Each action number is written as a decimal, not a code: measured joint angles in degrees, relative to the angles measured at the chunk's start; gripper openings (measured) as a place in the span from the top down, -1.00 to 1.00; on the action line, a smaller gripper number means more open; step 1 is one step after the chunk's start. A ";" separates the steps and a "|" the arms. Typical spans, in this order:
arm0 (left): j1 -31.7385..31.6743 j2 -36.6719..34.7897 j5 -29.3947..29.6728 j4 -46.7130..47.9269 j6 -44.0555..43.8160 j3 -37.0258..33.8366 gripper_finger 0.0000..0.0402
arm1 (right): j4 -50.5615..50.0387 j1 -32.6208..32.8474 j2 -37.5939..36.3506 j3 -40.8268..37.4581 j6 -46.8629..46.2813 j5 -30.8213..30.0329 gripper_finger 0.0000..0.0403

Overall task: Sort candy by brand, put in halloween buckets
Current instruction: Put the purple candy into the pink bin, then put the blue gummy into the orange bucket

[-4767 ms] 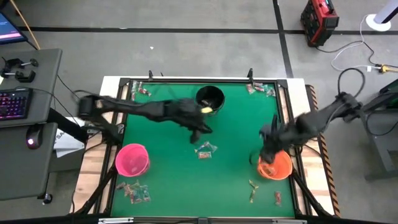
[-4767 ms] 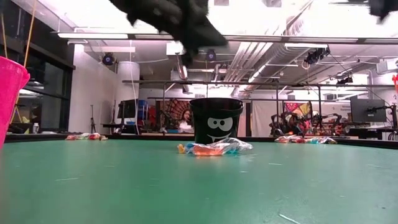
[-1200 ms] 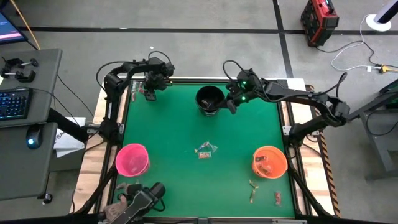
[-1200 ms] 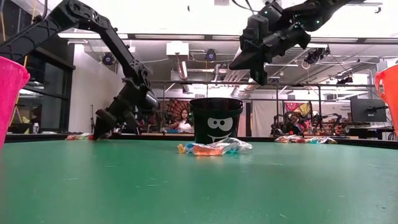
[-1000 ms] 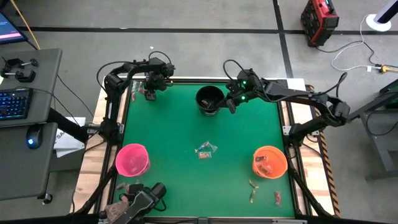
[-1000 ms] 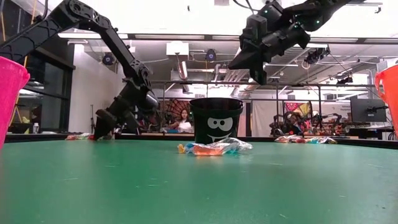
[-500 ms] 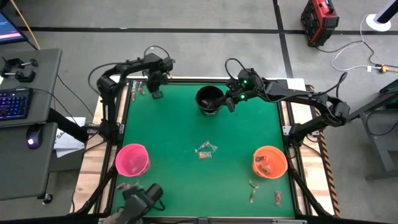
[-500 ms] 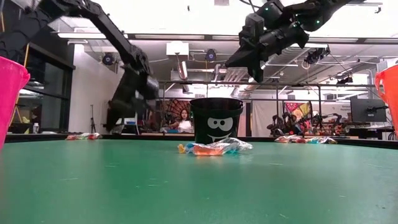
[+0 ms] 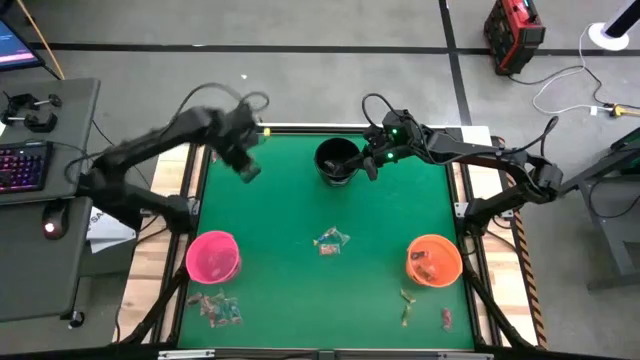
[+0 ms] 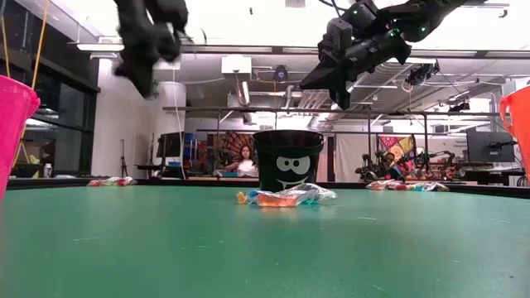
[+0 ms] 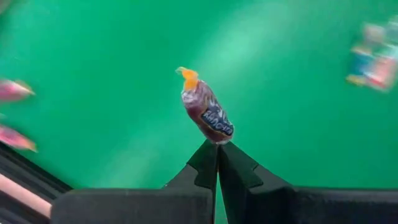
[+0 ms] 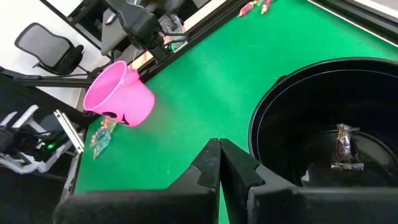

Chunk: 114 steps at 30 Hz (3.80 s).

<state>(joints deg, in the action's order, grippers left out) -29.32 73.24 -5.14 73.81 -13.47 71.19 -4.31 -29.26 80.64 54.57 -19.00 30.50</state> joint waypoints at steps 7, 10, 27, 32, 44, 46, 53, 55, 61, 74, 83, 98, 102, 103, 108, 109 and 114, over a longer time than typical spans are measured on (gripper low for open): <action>28.04 -13.48 -0.08 3.31 -31.14 -4.15 1.00 | 4.82 0.00 0.00 0.00 -0.60 0.16 1.00; 39.28 -15.16 -0.10 4.72 -37.82 -6.02 1.00 | 7.67 0.08 0.00 0.00 -2.91 0.28 1.00; 66.19 -15.94 -3.22 -2.74 -37.01 -21.38 0.92 | 20.75 12.76 0.00 3.87 -20.69 -6.37 1.00; 67.40 -16.00 -2.08 -2.59 -34.92 -21.70 0.61 | 13.35 15.19 0.00 10.03 -15.98 -10.71 1.00; 66.99 -15.92 -3.55 -9.78 -42.35 -20.28 -0.14 | -20.75 17.38 -0.04 29.22 -1.67 -14.07 1.00; 66.99 -15.23 -3.49 -12.89 -45.15 -19.29 -0.15 | -27.37 18.44 -0.07 30.81 -0.06 -14.28 1.00; 66.99 -5.73 -4.87 -14.62 -46.00 -9.18 -0.13 | -40.96 24.25 -0.11 26.83 4.91 -16.91 1.00; 66.99 -1.57 -4.88 -14.12 -44.43 -4.93 -0.13 | -42.49 25.71 -0.28 23.47 4.96 -18.51 1.00; 70.95 12.03 -5.16 -10.40 -38.57 4.61 -0.13 | -40.23 28.56 -1.91 13.39 4.18 -21.94 0.97; 80.30 31.05 1.24 -10.35 -0.98 5.87 -0.13 | -36.50 28.68 -2.75 9.22 6.62 -20.81 0.69; 77.28 31.91 1.71 -16.10 3.85 -1.92 -0.13 | -35.02 28.68 -2.79 9.22 3.92 -20.80 0.68; 77.20 31.84 0.44 -24.38 6.24 -6.70 0.28 | -33.89 28.68 -2.78 9.22 2.36 -21.42 0.68; 75.58 30.53 -2.22 -23.93 3.21 -6.51 0.90 | -33.57 28.80 -3.19 9.25 2.49 -19.96 0.68; 74.83 29.88 -2.48 -23.79 1.61 -6.29 0.92 | -33.47 29.00 -3.62 9.25 2.53 -19.37 0.69; 70.46 23.73 -0.48 -23.55 -3.01 -3.54 0.99 | -33.58 30.97 -8.85 10.27 2.40 -18.82 0.77; 69.56 22.29 0.61 -23.68 -3.33 -2.81 0.99 | -33.60 31.28 -10.05 10.40 2.23 -18.84 0.79; 63.03 16.78 8.82 -24.31 -2.21 2.13 1.00 | -33.16 31.67 -16.67 10.70 0.90 -19.75 0.89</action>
<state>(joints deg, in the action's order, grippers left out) 33.72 90.03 3.68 49.50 -15.67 73.32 -37.47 2.42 63.98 65.27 -18.11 10.75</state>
